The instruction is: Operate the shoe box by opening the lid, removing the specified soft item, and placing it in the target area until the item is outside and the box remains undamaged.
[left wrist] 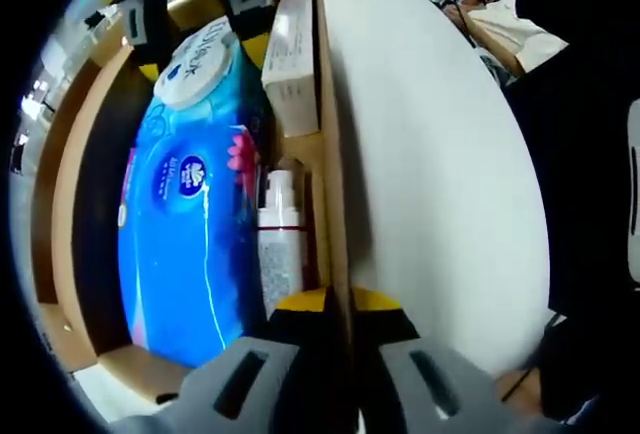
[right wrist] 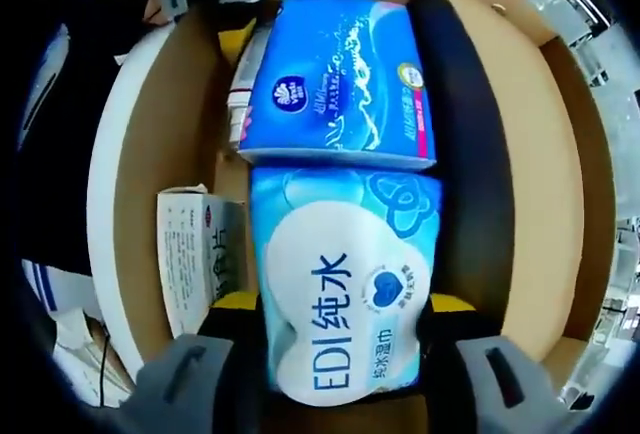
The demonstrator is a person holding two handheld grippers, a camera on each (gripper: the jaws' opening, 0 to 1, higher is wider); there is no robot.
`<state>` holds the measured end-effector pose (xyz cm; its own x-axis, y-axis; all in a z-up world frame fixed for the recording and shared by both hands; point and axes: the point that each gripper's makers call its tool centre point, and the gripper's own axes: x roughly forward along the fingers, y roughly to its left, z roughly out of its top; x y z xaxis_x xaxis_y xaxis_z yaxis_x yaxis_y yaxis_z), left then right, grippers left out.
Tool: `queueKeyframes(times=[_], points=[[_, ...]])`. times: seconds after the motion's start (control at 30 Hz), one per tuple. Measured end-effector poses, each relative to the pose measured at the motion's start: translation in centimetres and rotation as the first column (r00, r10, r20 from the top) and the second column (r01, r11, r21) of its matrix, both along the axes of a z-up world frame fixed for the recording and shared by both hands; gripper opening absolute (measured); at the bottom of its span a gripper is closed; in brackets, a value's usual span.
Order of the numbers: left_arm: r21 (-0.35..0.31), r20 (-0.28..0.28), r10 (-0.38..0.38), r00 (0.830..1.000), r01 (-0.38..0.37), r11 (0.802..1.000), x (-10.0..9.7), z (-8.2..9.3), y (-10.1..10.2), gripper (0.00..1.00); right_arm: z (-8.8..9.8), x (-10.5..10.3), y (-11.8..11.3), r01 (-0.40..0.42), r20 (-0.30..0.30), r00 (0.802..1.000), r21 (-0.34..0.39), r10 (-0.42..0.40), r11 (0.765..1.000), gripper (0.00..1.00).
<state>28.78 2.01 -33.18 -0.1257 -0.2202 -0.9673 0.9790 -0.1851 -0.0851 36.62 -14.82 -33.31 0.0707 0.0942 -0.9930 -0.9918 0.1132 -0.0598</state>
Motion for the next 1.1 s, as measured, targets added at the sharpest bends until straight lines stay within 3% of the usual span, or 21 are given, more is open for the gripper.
queueKeyframes(times=[0.2,0.47,1.1], points=[[0.003,0.002,-0.001,1.000,0.001,1.000,0.0,-0.1,0.0,0.05,-0.5,-0.2,0.2,0.000,-0.009,1.000,0.020,0.000,1.000,0.66],[0.008,0.001,0.001,1.000,-0.001,1.000,0.0,-0.2,0.1,0.05,-1.2,-0.6,0.6,0.005,-0.070,0.998,0.052,-0.002,0.999,0.68],[0.010,0.001,-0.003,1.000,0.003,1.000,-0.3,0.0,-0.2,0.06,-1.4,-0.8,0.3,0.012,-0.050,0.999,-0.009,-0.013,1.000,0.69]])
